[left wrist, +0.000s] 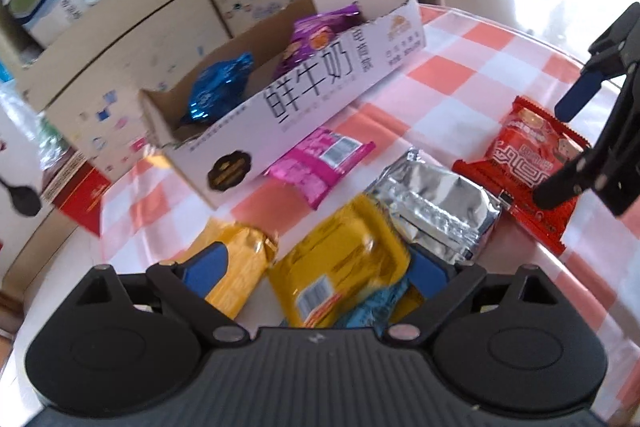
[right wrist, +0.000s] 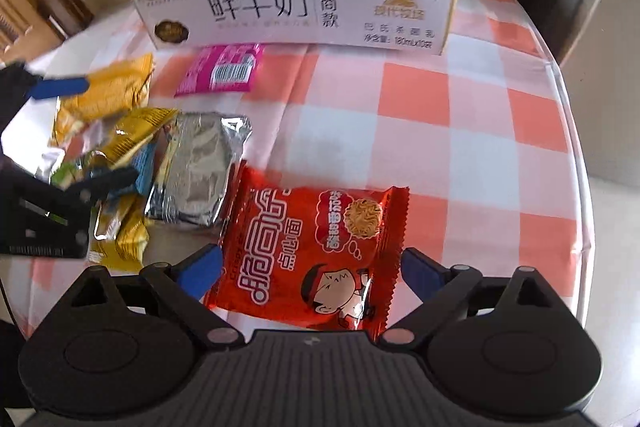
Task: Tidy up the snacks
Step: 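Grasp the red bag with the right gripper while the left gripper grasps a yellow bag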
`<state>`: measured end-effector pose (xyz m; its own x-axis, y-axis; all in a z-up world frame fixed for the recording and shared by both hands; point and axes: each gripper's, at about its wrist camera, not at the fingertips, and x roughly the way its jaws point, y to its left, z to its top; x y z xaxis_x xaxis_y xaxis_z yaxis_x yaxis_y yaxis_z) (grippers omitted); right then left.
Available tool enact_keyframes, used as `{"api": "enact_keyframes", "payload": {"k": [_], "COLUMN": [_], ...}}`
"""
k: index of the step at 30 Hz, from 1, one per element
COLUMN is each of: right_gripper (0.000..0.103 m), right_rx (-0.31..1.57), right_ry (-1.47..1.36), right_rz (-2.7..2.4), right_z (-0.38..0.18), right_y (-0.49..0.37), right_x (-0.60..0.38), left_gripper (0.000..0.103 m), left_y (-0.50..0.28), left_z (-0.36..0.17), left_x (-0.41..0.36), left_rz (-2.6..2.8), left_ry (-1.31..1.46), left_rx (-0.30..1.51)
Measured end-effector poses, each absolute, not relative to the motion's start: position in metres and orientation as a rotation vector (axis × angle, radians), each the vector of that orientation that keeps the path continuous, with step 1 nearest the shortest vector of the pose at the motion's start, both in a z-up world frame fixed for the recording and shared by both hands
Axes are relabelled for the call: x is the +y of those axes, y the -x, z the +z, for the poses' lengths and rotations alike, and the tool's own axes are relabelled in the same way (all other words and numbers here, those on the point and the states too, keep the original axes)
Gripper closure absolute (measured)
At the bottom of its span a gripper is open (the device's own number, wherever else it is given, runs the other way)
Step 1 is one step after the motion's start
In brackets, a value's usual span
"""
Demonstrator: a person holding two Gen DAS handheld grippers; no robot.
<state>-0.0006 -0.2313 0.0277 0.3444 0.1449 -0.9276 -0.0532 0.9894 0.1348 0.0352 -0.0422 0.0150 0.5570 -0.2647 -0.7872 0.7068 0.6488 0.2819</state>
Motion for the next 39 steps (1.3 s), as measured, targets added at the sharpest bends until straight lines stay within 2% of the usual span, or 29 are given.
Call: {"api": "enact_keyframes", "payload": {"k": [6, 8, 10, 13, 17, 21, 26, 30, 34, 39], "right_gripper": [0.002, 0.002, 0.002, 0.010, 0.024, 0.028, 0.030, 0.031, 0.030, 0.030], "right_rx": [1.241, 1.243, 1.245, 1.235, 1.216, 1.202, 1.155, 1.117, 1.102, 1.112], "right_ry": [-0.053, -0.041, -0.033, -0.042, -0.050, -0.038, -0.006, -0.003, -0.009, -0.007], "right_rz": [0.135, 0.143, 0.145, 0.160, 0.183, 0.192, 0.190, 0.179, 0.163, 0.171], "right_z": [0.019, 0.016, 0.015, 0.015, 0.020, 0.023, 0.031, 0.038, 0.039, 0.036], "right_y": [-0.002, -0.003, -0.004, -0.004, -0.004, -0.005, -0.003, -0.003, -0.004, -0.005], "right_x": [-0.228, -0.226, -0.225, -0.223, -0.219, -0.217, -0.216, -0.218, -0.220, -0.217], "left_gripper": [0.011, 0.027, 0.036, 0.039, 0.048, 0.054, 0.066, 0.069, 0.066, 0.073], "left_y": [-0.052, -0.055, -0.056, -0.056, -0.056, -0.057, -0.056, -0.061, -0.067, -0.070], "left_z": [-0.002, -0.003, -0.002, -0.001, 0.007, 0.014, 0.021, 0.024, 0.015, 0.011], "left_x": [-0.044, -0.045, -0.043, -0.040, -0.035, -0.031, -0.026, -0.020, -0.017, -0.016], "left_rz": [-0.612, -0.603, -0.616, -0.614, -0.605, -0.601, -0.590, -0.560, -0.486, -0.461], "left_ry": [-0.675, -0.664, -0.621, -0.589, -0.533, -0.482, -0.460, -0.419, -0.437, -0.422], "left_rx": [0.845, 0.869, 0.907, 0.930, 0.943, 0.946, 0.937, 0.945, 0.962, 0.955]}}
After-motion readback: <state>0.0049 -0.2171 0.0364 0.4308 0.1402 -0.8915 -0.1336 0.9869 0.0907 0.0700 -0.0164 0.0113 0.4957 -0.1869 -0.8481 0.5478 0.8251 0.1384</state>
